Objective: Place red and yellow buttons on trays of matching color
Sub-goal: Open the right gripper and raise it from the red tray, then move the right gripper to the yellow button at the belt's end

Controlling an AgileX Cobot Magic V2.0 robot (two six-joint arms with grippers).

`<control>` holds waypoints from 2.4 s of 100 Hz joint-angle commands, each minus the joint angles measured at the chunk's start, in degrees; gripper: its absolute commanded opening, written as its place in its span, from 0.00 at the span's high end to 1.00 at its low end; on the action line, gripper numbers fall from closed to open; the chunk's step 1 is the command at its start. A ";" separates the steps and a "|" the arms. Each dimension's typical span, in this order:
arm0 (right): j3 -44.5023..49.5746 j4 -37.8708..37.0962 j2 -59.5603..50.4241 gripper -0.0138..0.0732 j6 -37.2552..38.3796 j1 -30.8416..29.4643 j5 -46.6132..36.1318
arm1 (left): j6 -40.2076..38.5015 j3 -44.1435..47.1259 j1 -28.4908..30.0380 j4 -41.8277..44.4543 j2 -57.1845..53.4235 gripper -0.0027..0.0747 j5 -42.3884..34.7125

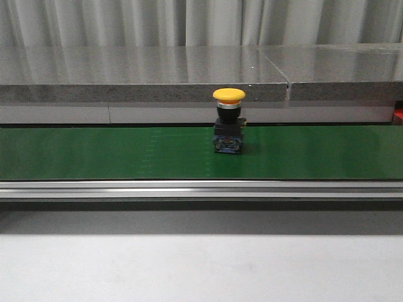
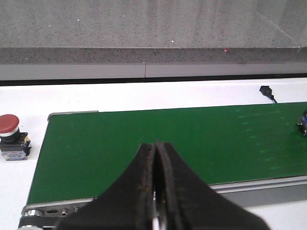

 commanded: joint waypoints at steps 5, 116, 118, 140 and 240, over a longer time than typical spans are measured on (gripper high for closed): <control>-3.01 2.73 -2.06 0.73 -0.51 -0.28 -2.45 | -0.27 -1.54 -0.35 -1.15 0.18 0.99 -3.71; -4.82 5.51 0.63 0.19 -0.51 -0.28 -3.58 | -0.27 -1.54 -0.35 -1.15 0.18 0.99 -3.71; -5.08 5.51 0.57 0.19 -0.51 -0.28 -3.41 | -0.27 -1.54 -0.35 -1.15 0.18 0.99 -3.71; -6.60 5.64 -3.95 0.19 -0.51 -0.28 -0.78 | -0.27 -1.54 -0.35 -1.15 0.18 0.99 -3.71; 30.45 12.70 -42.87 0.19 -14.03 2.59 12.80 | -0.27 -1.54 -0.35 -1.15 0.18 0.99 -3.71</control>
